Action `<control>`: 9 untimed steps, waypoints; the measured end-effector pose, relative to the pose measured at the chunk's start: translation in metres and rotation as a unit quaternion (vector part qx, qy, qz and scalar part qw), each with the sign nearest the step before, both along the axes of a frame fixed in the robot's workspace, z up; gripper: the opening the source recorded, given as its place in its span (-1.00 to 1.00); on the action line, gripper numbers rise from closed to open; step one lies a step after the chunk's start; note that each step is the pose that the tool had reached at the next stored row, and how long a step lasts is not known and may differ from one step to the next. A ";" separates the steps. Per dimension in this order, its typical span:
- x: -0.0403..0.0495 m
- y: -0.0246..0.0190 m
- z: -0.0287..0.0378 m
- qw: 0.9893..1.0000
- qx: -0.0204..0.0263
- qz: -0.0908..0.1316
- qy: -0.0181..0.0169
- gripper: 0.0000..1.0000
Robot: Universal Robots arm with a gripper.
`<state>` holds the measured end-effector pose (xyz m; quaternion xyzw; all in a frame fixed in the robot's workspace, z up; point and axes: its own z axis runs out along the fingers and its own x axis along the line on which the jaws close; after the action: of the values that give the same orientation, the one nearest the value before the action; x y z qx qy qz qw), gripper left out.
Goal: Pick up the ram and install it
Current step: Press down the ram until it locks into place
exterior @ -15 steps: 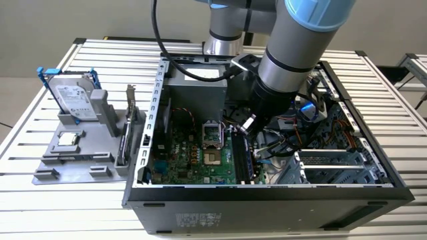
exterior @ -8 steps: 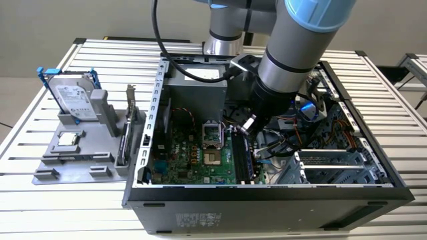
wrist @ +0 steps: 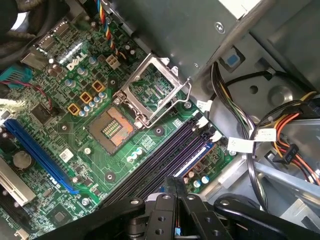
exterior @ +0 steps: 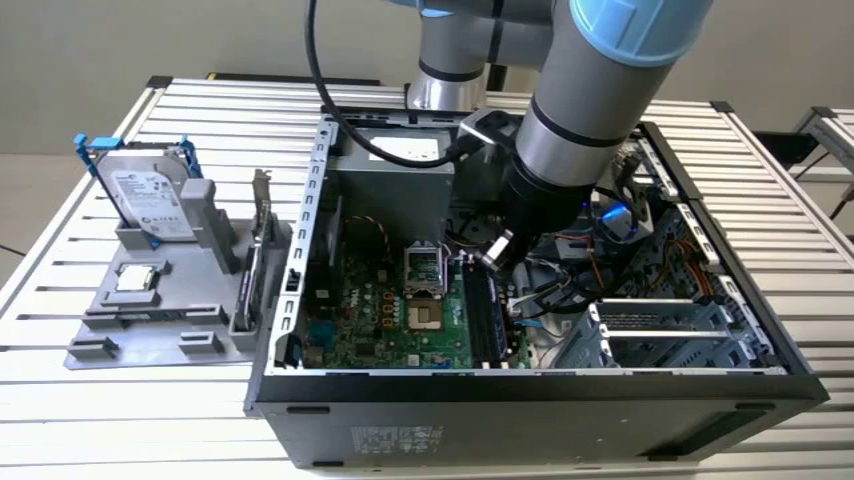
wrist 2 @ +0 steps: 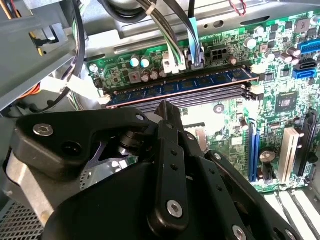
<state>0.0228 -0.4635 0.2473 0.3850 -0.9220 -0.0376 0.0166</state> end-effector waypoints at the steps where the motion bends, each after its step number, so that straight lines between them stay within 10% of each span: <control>1: 0.0000 0.0000 -0.0001 1.000 0.000 0.002 0.000 -1.00; 9: 0.0000 0.0000 -0.0004 1.000 0.003 0.014 0.000 -1.00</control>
<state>0.0228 -0.4635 0.2468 0.3983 -0.9163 -0.0400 0.0161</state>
